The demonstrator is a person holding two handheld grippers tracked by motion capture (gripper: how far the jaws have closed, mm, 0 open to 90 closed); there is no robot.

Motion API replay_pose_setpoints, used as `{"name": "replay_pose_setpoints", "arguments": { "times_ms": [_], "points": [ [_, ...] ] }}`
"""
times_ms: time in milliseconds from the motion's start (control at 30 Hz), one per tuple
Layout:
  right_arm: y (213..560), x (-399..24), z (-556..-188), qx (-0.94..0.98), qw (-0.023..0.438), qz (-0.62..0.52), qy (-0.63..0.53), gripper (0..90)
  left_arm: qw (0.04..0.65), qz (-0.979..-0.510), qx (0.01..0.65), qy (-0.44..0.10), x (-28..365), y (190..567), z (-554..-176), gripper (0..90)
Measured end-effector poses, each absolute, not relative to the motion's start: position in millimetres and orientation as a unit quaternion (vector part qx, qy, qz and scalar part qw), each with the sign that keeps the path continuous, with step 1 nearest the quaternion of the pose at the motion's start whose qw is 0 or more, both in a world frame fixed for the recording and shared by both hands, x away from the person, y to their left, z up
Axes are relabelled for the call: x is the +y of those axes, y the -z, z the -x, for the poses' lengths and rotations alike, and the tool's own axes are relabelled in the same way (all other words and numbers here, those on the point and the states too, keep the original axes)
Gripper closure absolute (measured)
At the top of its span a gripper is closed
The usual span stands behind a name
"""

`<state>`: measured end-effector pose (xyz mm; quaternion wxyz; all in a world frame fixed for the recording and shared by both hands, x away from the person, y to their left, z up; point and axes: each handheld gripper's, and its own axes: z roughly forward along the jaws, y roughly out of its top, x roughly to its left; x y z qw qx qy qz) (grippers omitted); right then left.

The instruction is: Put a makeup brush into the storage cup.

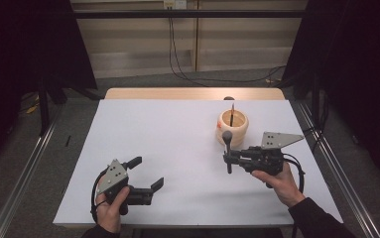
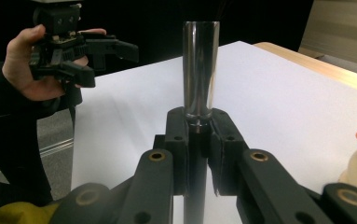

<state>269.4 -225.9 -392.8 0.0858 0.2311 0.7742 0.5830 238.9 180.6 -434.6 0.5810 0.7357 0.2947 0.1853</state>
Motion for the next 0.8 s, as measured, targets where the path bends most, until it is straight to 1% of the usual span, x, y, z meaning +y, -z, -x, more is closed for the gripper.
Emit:
{"name": "replay_pose_setpoints", "arguments": {
  "times_ms": [100,133,200,267,400,533,600,700,800],
  "points": [
    [391.7,-227.5,-270.4,0.773,0.092,-0.237,-0.581,79.2,0.573,-0.742,0.293,-0.189,179.7,435.5,-239.4,2.5],
    [391.7,-227.6,-271.0,0.772,0.090,-0.237,-0.583,79.2,0.579,-0.734,0.299,-0.193,179.2,435.7,-238.8,2.9],
    [390.5,-229.0,-272.3,0.770,0.092,-0.238,-0.585,79.2,0.578,-0.738,0.295,-0.185,182.7,435.9,-240.7,2.5],
    [387.8,-230.5,-274.4,0.766,0.094,-0.236,-0.590,79.2,0.581,-0.730,0.311,-0.182,183.5,437.1,-241.1,2.5],
    [381.2,-232.1,-279.2,0.764,0.105,-0.237,-0.591,79.2,0.580,-0.730,0.314,-0.182,184.6,438.0,-242.9,2.2],
    [377.7,-233.2,-289.6,0.757,0.113,-0.245,-0.595,79.2,0.575,-0.735,0.309,-0.184,184.0,438.5,-244.5,1.5],
    [376.8,-233.9,-295.2,0.754,0.118,-0.250,-0.596,79.2,0.581,-0.727,0.319,-0.180,183.3,438.8,-244.7,1.2],
    [373.3,-234.8,-301.0,0.751,0.123,-0.250,-0.599,79.2,0.581,-0.727,0.320,-0.178,183.9,439.4,-245.2,1.2],
    [364.0,-237.4,-305.7,0.744,0.133,-0.251,-0.604,79.2,0.579,-0.730,0.319,-0.173,184.1,439.7,-244.3,1.1]
  ]
}}
